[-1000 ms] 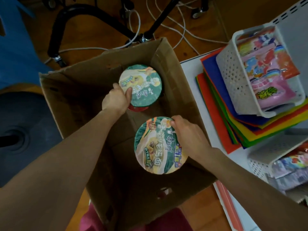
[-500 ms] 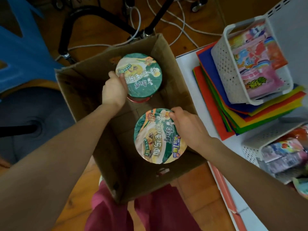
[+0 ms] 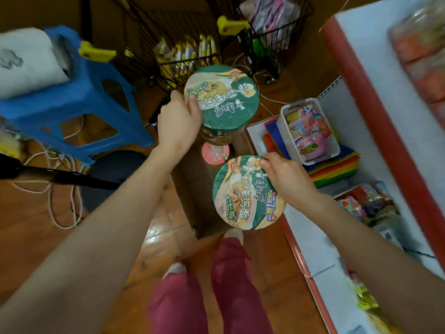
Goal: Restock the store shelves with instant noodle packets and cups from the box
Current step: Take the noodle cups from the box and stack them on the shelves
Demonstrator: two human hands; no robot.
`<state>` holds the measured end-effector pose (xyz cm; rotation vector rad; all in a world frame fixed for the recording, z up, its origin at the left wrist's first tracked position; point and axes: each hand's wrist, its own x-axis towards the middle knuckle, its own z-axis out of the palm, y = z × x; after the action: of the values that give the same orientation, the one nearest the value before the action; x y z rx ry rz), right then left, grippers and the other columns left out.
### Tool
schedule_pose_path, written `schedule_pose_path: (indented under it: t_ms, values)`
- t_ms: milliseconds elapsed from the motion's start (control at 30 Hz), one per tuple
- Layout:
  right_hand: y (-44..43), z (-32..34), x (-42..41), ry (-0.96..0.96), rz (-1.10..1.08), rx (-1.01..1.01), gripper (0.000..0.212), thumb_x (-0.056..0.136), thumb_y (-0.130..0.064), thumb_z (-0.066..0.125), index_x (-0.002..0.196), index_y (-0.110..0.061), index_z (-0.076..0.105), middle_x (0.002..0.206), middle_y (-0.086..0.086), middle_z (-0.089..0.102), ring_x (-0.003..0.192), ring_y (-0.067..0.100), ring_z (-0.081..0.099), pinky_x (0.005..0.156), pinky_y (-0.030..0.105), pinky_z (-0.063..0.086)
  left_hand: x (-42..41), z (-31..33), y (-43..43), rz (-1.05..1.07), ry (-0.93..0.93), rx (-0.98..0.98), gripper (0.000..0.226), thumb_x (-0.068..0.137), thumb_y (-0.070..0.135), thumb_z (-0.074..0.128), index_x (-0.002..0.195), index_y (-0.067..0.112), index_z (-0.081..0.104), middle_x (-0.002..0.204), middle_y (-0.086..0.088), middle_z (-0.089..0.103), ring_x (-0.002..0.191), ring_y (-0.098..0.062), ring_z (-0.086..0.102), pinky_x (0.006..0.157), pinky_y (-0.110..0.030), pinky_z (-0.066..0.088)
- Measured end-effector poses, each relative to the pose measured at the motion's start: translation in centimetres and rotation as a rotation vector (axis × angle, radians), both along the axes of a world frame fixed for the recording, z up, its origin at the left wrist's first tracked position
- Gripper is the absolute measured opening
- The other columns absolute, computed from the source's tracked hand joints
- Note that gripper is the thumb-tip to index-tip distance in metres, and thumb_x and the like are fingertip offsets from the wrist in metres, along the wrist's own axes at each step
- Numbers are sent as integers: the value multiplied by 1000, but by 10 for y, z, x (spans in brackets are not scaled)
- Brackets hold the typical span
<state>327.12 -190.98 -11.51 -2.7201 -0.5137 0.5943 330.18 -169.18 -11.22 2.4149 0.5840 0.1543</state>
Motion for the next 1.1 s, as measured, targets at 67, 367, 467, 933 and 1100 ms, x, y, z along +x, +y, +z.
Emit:
schedule_pose_path:
  t_ms: [67,367,467,933,1100]
  values:
    - [-4,39,-14,-25,-42,12,35,100,-29,32,119,-6,50,102,21,65,97,38,60,68,37,38,-12,48,0,-33,-74,0,35,98,29,35,103,-2,50,99,-24,61,91,-41,56,64,-34,29]
    - [-17,207,-147,-261,-262,57,31,98,-28,38,106,-5,58,94,19,66,88,36,61,67,37,40,-92,240,-8,-326,-364,-19,36,97,30,34,94,0,54,93,-23,63,87,-39,57,67,-39,39]
    - [-25,257,-203,-280,-320,56,30,98,-29,37,101,-7,57,91,15,66,85,33,60,65,35,40,-125,300,-28,-456,-447,-16,37,98,31,34,94,1,55,93,-20,63,85,-37,58,65,-36,38]
    - [-168,434,-467,-559,-809,-4,31,97,-27,40,71,-15,50,64,-6,45,66,14,44,64,26,26,-302,482,-240,-997,-573,-110,32,95,24,35,85,0,53,95,-25,61,84,-35,52,67,-39,34]
    - [-245,460,-595,-594,-994,-65,36,97,-29,41,83,-2,59,82,14,62,75,21,52,60,29,25,-396,504,-355,-1164,-586,-209,35,90,26,36,81,-1,58,85,-24,67,85,-38,61,75,-41,48]
